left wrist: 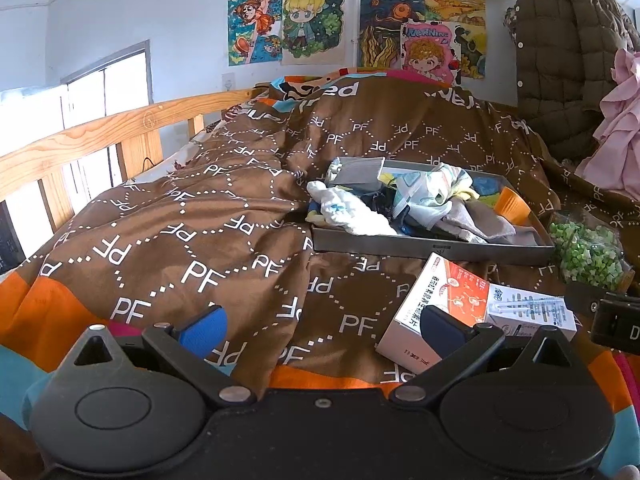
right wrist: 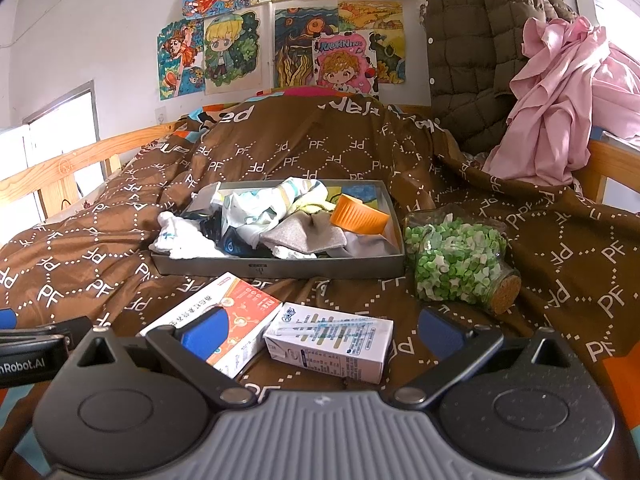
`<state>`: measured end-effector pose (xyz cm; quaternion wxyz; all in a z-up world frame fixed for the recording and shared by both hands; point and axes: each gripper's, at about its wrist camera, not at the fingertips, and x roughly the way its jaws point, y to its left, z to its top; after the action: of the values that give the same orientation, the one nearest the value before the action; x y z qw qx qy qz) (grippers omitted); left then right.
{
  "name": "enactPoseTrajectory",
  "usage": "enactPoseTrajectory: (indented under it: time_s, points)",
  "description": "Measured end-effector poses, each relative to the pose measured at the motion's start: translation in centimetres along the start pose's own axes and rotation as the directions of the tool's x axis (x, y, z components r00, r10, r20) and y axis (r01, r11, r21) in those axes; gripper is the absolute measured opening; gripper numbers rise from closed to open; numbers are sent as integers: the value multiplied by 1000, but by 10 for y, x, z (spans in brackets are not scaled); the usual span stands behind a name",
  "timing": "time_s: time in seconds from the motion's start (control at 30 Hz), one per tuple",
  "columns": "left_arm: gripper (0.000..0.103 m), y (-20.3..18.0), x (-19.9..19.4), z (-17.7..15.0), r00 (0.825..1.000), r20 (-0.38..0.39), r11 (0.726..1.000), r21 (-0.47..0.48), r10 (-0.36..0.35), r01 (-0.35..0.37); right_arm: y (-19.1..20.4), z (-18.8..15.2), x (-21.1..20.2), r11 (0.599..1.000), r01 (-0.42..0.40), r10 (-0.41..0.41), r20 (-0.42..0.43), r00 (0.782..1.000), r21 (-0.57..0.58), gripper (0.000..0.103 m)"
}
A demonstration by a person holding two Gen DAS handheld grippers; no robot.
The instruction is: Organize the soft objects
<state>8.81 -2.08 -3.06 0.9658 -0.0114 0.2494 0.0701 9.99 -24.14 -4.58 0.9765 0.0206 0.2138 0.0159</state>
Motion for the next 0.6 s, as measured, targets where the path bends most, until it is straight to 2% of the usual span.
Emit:
enactPoseTrajectory:
  time_s: [0.6]
  points:
    - [102, -3, -1, 1, 1000, 2, 1000, 10, -18, 18, -1, -1, 1, 1000, -1, 1, -6, 1000, 2, 103]
